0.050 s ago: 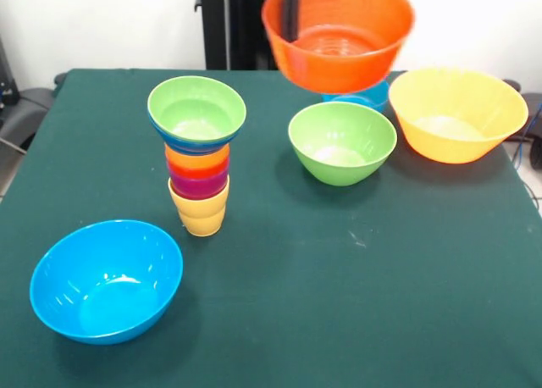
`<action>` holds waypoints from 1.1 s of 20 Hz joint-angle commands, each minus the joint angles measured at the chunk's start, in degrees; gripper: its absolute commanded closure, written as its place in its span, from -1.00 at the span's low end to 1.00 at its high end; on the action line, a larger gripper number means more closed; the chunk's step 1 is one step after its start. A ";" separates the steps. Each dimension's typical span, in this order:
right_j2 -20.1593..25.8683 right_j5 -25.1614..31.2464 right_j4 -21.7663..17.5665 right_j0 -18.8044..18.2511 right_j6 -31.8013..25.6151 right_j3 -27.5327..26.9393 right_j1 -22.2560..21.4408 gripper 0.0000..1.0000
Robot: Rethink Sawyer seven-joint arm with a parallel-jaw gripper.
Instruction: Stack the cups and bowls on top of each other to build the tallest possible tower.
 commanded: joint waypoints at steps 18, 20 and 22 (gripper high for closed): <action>14.55 4.18 -14.24 -11.15 -15.89 8.22 1.15 1.00; 15.23 3.87 -15.17 -11.94 -15.69 8.56 1.19 1.00; 15.66 3.62 -16.36 -12.53 -15.45 8.88 1.14 1.00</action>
